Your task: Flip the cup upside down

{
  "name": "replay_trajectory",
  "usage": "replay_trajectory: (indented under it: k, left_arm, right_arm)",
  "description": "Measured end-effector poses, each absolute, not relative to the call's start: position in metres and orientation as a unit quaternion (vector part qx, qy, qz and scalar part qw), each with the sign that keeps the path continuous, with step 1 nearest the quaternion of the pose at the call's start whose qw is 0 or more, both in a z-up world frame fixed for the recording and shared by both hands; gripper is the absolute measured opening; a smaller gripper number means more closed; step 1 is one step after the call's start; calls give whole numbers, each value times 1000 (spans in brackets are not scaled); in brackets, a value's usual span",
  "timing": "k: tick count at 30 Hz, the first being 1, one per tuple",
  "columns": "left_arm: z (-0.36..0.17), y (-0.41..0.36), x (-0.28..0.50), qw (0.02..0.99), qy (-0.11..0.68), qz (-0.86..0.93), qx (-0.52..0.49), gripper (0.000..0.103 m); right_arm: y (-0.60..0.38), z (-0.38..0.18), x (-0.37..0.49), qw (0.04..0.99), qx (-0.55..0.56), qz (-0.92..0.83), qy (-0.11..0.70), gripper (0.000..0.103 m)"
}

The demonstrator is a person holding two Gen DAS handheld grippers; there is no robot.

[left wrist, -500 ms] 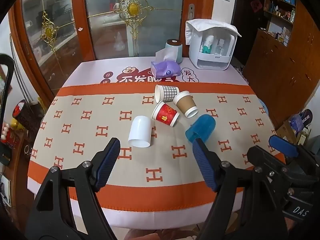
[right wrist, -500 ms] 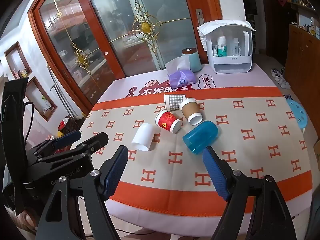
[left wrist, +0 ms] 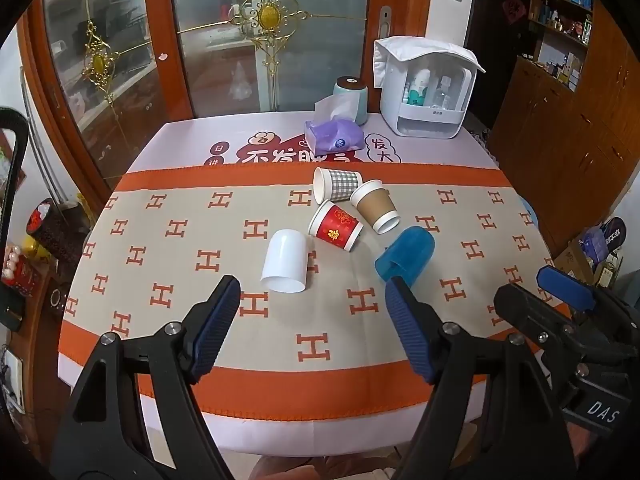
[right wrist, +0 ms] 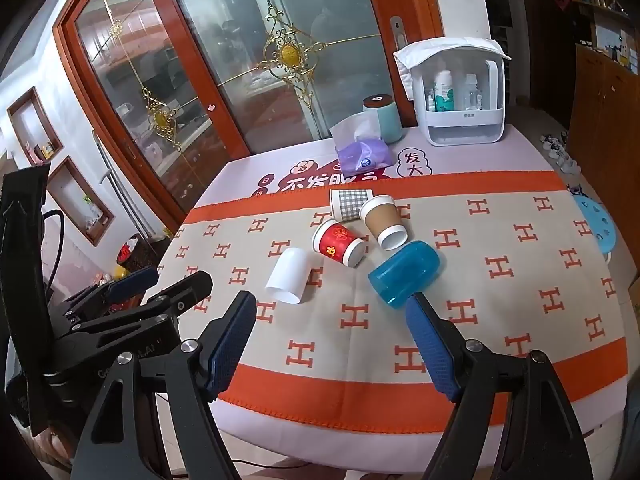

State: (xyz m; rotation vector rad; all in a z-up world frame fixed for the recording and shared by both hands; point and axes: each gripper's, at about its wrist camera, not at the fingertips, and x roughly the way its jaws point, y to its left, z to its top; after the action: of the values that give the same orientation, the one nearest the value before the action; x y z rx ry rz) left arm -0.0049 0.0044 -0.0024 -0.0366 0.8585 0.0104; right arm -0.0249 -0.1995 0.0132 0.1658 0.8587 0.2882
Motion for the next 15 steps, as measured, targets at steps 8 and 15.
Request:
replay_trajectory:
  k: [8,15]
  left_arm:
    - [-1,12,-5,909,417,5,-18,73]
    - [-1,10,0,907,420,4,-16,73]
  right_arm:
    - [-198,14,-23,897,79,140,413,78]
    - [-201,14,-22,896,80,139,414,78]
